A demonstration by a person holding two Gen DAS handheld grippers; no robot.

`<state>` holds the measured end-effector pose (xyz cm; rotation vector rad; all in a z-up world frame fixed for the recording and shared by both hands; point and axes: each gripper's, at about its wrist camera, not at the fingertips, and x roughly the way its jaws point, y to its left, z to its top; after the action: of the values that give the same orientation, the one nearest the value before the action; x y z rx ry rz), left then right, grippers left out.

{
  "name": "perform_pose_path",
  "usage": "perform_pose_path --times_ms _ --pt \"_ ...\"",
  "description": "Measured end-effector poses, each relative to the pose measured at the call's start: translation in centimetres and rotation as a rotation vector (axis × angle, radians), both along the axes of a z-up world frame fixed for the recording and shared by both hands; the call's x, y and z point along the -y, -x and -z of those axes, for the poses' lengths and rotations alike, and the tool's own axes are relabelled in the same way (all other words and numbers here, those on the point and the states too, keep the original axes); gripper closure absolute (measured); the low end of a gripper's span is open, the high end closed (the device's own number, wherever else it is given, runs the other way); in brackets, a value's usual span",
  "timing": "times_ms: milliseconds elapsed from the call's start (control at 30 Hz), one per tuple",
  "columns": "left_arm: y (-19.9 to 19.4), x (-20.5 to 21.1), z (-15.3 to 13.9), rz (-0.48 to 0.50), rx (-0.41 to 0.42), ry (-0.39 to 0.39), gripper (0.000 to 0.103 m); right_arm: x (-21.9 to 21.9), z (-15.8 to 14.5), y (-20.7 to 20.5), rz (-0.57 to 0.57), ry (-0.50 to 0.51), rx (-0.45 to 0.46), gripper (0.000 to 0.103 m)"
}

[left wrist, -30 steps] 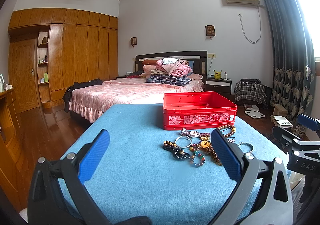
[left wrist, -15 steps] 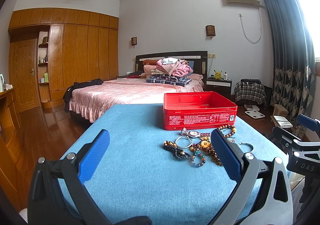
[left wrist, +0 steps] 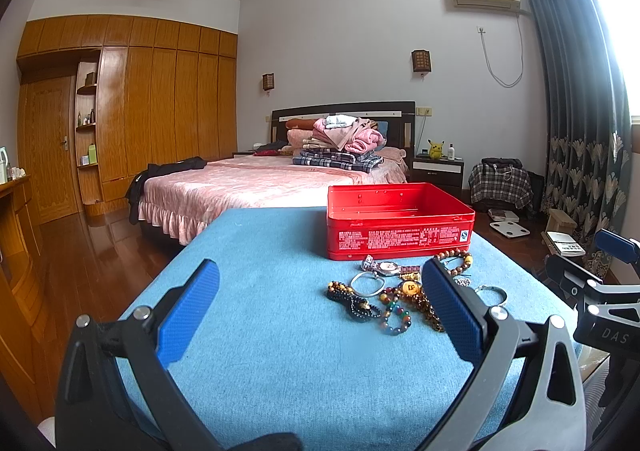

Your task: Organize jewelry

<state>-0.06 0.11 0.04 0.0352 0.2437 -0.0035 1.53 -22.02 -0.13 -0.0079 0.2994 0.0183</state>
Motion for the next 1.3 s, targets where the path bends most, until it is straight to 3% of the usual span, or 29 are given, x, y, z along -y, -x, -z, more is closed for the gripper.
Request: perform_pose_path --times_ms 467,700,1300 --pt "0.0 -0.2 -0.1 0.006 -0.008 0.008 0.005 0.2 0.3 -0.3 -0.003 -0.012 -0.012 0.006" --pt "-1.8 -0.4 1.9 0.007 -0.032 0.006 0.005 0.4 0.9 -1.2 -0.012 -0.012 -0.027 0.006" --pt "-8.4 2.7 6.5 0.058 -0.200 0.026 0.006 2.3 5.4 -8.6 -0.009 -0.038 -0.197 0.010"
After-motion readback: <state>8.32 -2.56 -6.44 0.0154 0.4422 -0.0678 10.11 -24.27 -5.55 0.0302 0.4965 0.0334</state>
